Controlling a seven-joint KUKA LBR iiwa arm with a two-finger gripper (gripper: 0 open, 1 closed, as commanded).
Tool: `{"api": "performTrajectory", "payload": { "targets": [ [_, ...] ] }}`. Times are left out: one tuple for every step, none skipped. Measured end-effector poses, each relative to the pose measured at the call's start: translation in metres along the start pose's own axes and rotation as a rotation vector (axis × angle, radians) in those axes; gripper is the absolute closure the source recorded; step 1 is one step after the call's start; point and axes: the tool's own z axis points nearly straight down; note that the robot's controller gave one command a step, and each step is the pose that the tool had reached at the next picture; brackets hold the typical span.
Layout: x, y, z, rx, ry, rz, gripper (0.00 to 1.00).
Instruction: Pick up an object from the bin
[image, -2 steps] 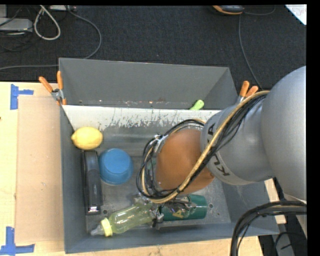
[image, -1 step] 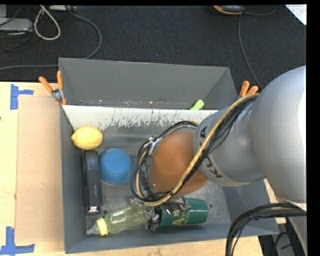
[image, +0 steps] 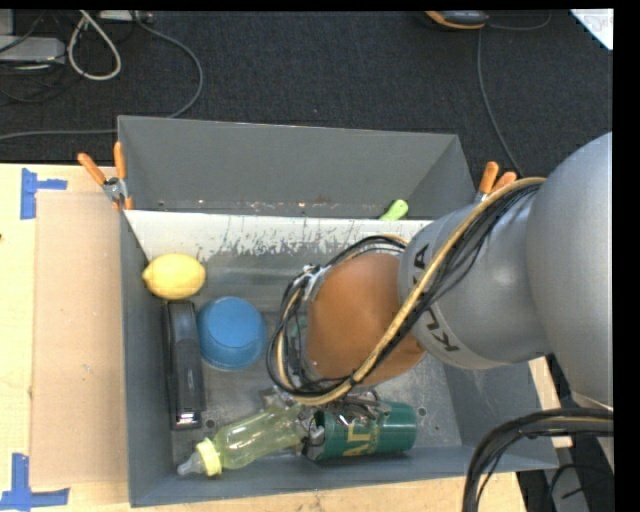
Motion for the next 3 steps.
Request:
{"api": "performTrajectory", "payload": {
  "targets": [
    [-0.005, 0.005, -0.027, 0.004, -0.011, -0.025, 1.00],
    [0.003, -0.007, 0.007, 0.009, -0.027, -0.249, 1.00],
    [-0.002, -0.029, -0.160, 0.003, -0.012, -0.125, 1.00]
  ]
}}
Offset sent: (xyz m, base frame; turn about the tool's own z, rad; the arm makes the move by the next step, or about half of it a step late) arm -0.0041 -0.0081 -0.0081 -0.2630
